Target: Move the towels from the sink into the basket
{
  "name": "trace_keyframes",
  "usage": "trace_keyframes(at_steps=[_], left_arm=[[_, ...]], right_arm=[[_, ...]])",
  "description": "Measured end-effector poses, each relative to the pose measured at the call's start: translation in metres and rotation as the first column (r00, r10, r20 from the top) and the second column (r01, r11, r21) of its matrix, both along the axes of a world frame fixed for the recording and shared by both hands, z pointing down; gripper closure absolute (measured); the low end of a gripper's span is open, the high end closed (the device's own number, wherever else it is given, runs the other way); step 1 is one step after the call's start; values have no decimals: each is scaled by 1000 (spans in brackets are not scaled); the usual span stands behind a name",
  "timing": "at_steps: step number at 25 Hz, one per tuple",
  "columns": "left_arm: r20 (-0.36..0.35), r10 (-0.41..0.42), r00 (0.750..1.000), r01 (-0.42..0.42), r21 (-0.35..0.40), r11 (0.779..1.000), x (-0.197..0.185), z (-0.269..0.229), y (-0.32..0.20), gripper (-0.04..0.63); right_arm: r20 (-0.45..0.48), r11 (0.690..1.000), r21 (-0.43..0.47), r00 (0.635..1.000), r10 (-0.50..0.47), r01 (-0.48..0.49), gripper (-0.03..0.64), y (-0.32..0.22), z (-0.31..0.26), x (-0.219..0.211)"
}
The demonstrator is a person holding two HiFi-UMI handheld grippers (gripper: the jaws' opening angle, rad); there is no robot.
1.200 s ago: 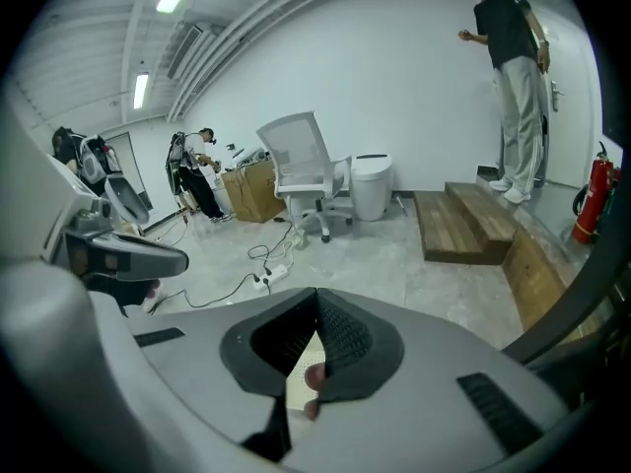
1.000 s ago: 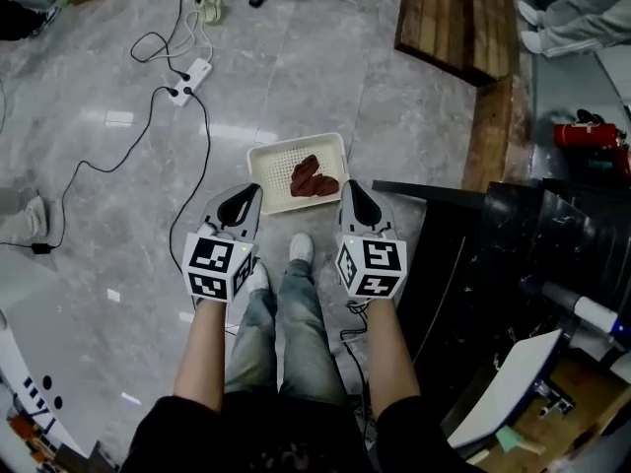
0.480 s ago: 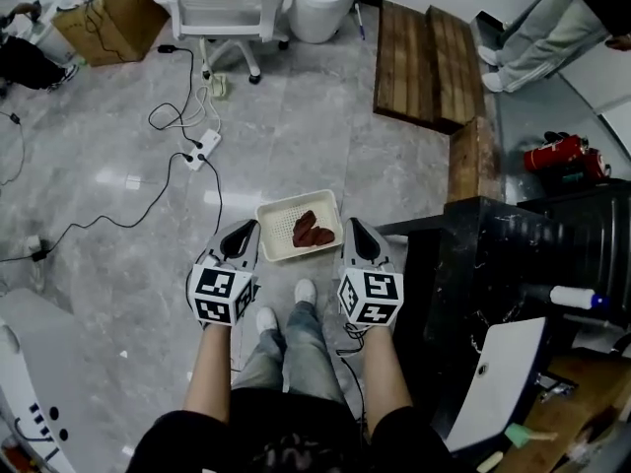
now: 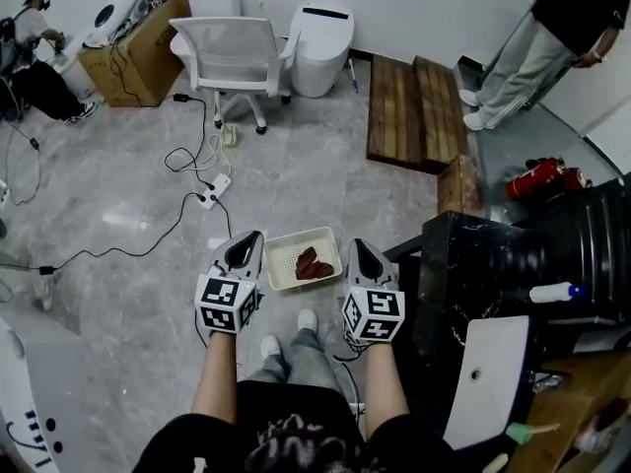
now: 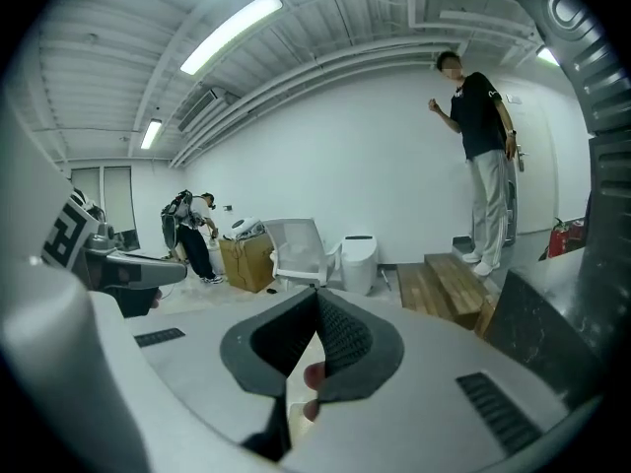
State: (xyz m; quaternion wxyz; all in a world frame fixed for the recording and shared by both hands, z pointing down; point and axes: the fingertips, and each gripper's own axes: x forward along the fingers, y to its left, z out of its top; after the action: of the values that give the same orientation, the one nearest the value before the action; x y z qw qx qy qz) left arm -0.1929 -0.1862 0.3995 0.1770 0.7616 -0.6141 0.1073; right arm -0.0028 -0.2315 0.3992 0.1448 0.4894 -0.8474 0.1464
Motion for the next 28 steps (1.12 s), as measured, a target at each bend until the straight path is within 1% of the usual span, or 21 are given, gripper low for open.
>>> trace_keyframes(at_steps=[6,13,20,24,28], left_arm=[[17,3,1000,-4,55,998,-1,-40,16,578],[42,14,999,-19,123,992,-2,-83,31,577],[41,32,999,-39,206,978,0,-127,38,578],[44,42,998,-51,239,970,2,-141,42,578],[64,44,997,-60,264,963,0,-151,41,578]], right_arm=[[12,998,64,1000,3,-4,604,17,-46,8],[12,993,118,1000,15,-16,604,38,-82,19],[14,983,184,1000,26,-28,604,52,-118,21],[14,977,209,999,35,-37,604,56,-130,22],[20,972,229,999,41,-45,604,56,-138,20]])
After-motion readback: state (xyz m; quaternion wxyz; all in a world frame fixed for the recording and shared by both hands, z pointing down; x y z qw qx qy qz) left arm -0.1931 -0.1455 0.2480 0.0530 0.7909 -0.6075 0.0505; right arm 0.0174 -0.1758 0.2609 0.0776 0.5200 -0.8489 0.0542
